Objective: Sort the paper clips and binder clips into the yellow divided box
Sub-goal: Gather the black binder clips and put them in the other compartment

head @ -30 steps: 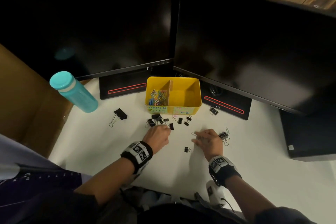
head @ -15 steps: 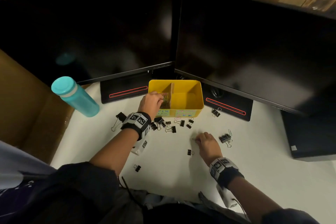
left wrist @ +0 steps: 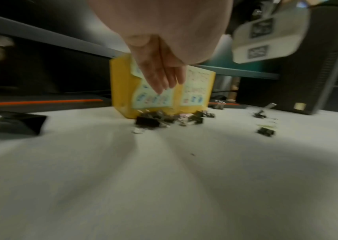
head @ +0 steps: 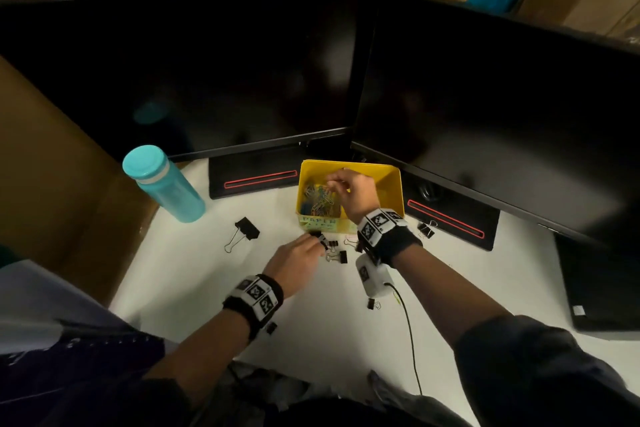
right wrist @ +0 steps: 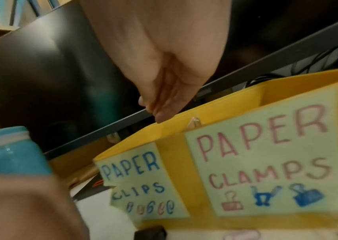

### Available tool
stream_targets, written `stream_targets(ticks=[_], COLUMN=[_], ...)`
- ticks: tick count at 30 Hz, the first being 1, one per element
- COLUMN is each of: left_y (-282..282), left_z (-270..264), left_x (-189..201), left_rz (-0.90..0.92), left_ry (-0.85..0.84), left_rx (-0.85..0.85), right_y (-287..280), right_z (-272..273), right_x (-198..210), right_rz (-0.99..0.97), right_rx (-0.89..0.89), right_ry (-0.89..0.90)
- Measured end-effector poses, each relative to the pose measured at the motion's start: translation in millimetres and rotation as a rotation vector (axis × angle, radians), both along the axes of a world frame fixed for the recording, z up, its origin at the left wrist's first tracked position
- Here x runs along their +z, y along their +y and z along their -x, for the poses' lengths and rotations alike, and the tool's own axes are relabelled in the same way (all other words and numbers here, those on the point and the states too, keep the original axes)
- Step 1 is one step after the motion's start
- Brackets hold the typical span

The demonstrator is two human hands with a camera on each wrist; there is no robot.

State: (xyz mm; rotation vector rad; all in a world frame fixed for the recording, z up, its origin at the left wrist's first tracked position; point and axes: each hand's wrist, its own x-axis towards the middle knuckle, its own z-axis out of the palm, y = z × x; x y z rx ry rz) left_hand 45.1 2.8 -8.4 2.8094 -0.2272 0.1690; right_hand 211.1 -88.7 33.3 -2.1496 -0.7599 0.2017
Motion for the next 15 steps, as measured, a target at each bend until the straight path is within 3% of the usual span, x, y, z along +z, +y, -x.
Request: stream_targets(ticks=[7,11,15], left_y=[-47,-66,-72], left_z=[-35,-44,-36], left_x=[-10,-11,-16], left_rz=[-0.036,-0.182,-0.266], left_ry=[0.27,0.36,0.347], left_rx=[-0.13,-0.161,-0.201], right_y=[-130,-211,-258], right_z=[-2,4,15], right_x=[3,-36,-71], right_rz=[-0.099,0.148,0.317], right_rx=[-0.258,-0.427,-0.576], right_ry=[-0.103,-0.11,0.025])
